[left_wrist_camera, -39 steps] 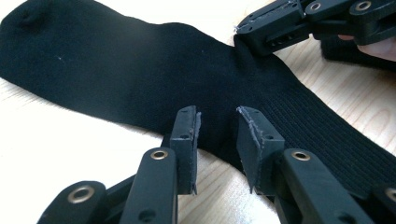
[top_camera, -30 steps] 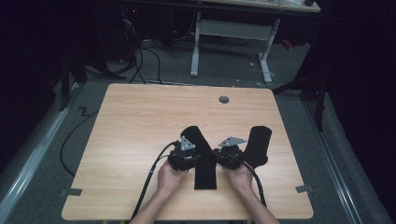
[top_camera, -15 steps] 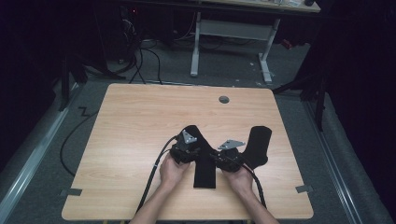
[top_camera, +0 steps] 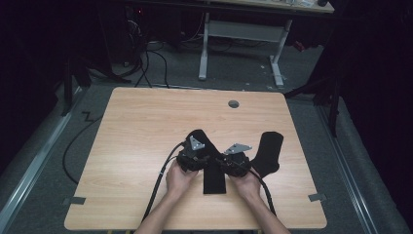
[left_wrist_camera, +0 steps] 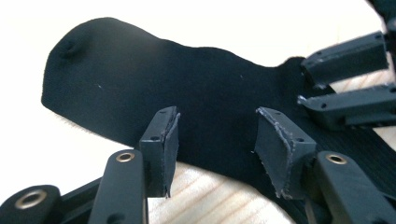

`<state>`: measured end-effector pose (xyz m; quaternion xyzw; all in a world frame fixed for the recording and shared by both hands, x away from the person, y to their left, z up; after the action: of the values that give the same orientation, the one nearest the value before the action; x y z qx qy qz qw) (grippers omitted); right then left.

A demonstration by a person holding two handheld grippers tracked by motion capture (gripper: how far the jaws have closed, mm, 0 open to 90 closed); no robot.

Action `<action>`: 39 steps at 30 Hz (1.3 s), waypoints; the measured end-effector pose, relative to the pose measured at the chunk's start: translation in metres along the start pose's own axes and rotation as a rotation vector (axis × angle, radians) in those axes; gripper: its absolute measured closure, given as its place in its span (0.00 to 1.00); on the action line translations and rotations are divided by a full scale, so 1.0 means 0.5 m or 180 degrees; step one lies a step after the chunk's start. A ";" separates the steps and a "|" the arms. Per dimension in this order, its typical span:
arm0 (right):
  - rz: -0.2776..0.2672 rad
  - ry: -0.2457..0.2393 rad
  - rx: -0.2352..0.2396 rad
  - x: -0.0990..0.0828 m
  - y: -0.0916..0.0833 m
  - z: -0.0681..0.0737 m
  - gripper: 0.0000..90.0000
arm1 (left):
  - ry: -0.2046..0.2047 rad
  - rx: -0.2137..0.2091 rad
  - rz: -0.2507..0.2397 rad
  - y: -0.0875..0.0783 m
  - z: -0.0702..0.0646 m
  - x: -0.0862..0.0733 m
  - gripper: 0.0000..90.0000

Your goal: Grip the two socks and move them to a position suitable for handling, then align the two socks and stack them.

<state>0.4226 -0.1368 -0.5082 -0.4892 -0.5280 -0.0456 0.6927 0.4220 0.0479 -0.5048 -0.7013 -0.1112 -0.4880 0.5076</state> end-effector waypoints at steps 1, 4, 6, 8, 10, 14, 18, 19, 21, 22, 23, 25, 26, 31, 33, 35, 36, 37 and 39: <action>-0.0004 -0.0003 0.0002 0.000 0.000 0.001 0.69 | 0.0011 0.0021 0.0010 0.001 0.001 -0.001 0.55; 0.0005 -0.0007 -0.0001 0.001 0.000 0.003 0.67 | -0.0015 0.0017 0.0013 0.003 0.005 -0.003 0.54; -0.0005 0.0003 -0.0006 0.000 -0.003 0.003 0.66 | -0.0019 0.0020 0.0005 0.004 0.005 -0.004 0.54; -0.0062 0.0013 -0.0010 -0.001 -0.007 0.003 0.65 | -0.0012 0.0023 -0.0006 0.003 0.005 -0.005 0.53; -0.0053 0.0025 0.0007 -0.002 -0.008 0.003 0.64 | -0.0024 0.0021 -0.0017 0.003 0.006 -0.005 0.51; -0.0002 0.0057 0.0087 -0.007 -0.015 0.002 0.63 | -0.0066 0.0006 -0.0075 -0.008 0.010 -0.006 0.50; -0.0048 0.0079 0.0092 -0.009 -0.025 -0.003 0.62 | -0.0100 0.0006 -0.0124 -0.020 0.014 -0.008 0.49; -0.0048 0.0079 0.0092 -0.009 -0.025 -0.003 0.62 | -0.0097 0.0010 -0.0137 -0.026 0.016 -0.010 0.49; -0.0071 0.0120 0.0092 -0.010 -0.033 -0.007 0.61 | -0.0101 0.0028 -0.0155 -0.035 0.020 -0.013 0.49; -0.0097 0.0145 0.0099 -0.011 -0.040 -0.009 0.60 | -0.0118 0.0038 -0.0175 -0.042 0.024 -0.017 0.48; -0.0097 0.0145 0.0099 -0.011 -0.040 -0.009 0.60 | -0.0118 0.0038 -0.0175 -0.042 0.024 -0.017 0.48; -0.0129 0.0139 0.0075 -0.016 -0.051 -0.013 0.60 | -0.0151 0.0062 -0.0190 -0.054 0.032 -0.026 0.48; -0.0123 0.0150 0.0069 -0.018 -0.054 -0.014 0.60 | -0.0151 0.0062 -0.0190 -0.054 0.032 -0.026 0.48; -0.0151 0.0188 0.0002 -0.029 -0.073 -0.024 0.59 | -0.0205 0.0117 -0.0180 -0.076 0.046 -0.046 0.48; -0.0163 0.0202 -0.0006 -0.031 -0.076 -0.026 0.58 | -0.0204 0.0129 -0.0156 -0.081 0.048 -0.050 0.47; -0.0194 0.0223 -0.0029 -0.035 -0.085 -0.032 0.57 | -0.0205 0.0159 -0.0178 -0.089 0.051 -0.057 0.47; -0.0204 0.0229 -0.0039 -0.036 -0.088 -0.035 0.57 | -0.0218 0.0171 -0.0183 -0.095 0.054 -0.063 0.47; -0.0267 0.0249 -0.0069 -0.041 -0.100 -0.040 0.56 | -0.0235 0.0188 -0.0186 -0.100 0.057 -0.067 0.47; -0.0289 0.0254 -0.0091 -0.044 -0.106 -0.042 0.56 | -0.0269 0.0216 -0.0173 -0.108 0.064 -0.077 0.47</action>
<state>0.3968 -0.1894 -0.4914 -0.4724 -0.5209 -0.1040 0.7033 0.3859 0.1121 -0.5030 -0.7004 -0.1680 -0.4675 0.5125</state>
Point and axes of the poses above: each handheld gripper's, and its own axes: y roughly forward along the jaws, x roughly out of its top, z roughly to its left, the point moved 1 cm from there along y, roughly forward along the jaws, and after that the axes turned 5 degrees about -z, right-handed, at the moved point
